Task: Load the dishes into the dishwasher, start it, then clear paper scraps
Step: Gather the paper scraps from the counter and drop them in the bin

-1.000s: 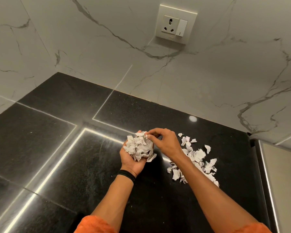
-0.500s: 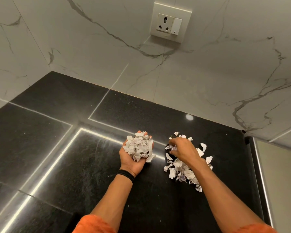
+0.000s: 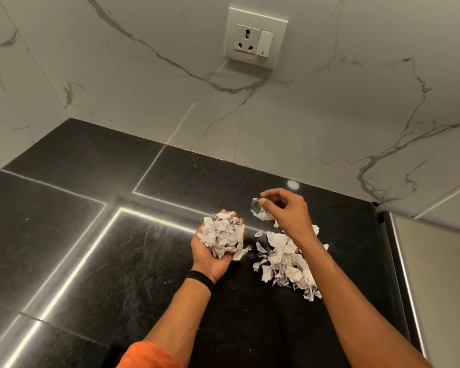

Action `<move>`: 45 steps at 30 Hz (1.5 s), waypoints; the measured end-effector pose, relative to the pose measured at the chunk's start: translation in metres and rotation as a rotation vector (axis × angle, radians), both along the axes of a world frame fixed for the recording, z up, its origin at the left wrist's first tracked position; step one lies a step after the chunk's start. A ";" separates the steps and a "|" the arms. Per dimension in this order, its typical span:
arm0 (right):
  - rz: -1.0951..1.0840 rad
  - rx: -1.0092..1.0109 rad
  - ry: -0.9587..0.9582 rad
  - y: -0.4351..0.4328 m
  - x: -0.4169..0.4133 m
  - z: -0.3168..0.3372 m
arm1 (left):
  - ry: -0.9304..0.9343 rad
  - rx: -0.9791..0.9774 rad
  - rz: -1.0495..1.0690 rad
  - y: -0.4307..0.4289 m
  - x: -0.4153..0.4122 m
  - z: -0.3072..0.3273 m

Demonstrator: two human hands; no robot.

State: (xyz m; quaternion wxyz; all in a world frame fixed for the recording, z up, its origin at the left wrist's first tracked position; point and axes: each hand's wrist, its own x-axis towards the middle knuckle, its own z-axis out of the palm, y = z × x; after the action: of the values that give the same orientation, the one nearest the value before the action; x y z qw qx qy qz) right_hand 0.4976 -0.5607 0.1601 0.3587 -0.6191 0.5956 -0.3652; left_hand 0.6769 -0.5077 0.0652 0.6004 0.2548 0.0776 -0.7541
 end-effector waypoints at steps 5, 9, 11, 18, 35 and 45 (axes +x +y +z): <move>0.117 0.250 -0.257 0.004 0.025 0.000 | 0.018 -0.022 -0.034 0.001 -0.005 0.004; 0.042 0.214 -0.217 0.012 0.033 -0.021 | 0.006 -0.042 -0.035 0.001 -0.003 0.007; -0.013 0.231 -0.245 0.016 0.037 -0.026 | -0.005 -0.047 -0.049 0.000 -0.003 0.008; -0.172 0.249 -0.549 0.031 0.058 -0.032 | -0.002 -0.059 -0.062 0.003 -0.008 0.016; -0.038 0.291 -0.747 0.125 0.090 -0.029 | -0.045 -0.072 0.199 0.110 -0.004 0.035; 0.090 0.477 -0.823 0.247 0.110 -0.053 | -0.097 -0.031 0.499 0.252 -0.013 0.028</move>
State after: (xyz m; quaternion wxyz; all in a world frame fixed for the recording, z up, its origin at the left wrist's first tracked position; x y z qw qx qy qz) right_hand 0.6073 -0.3140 0.1068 0.7124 -0.3486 0.4440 -0.4170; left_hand 0.6634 -0.2558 0.0931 0.7746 0.2546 0.0976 -0.5707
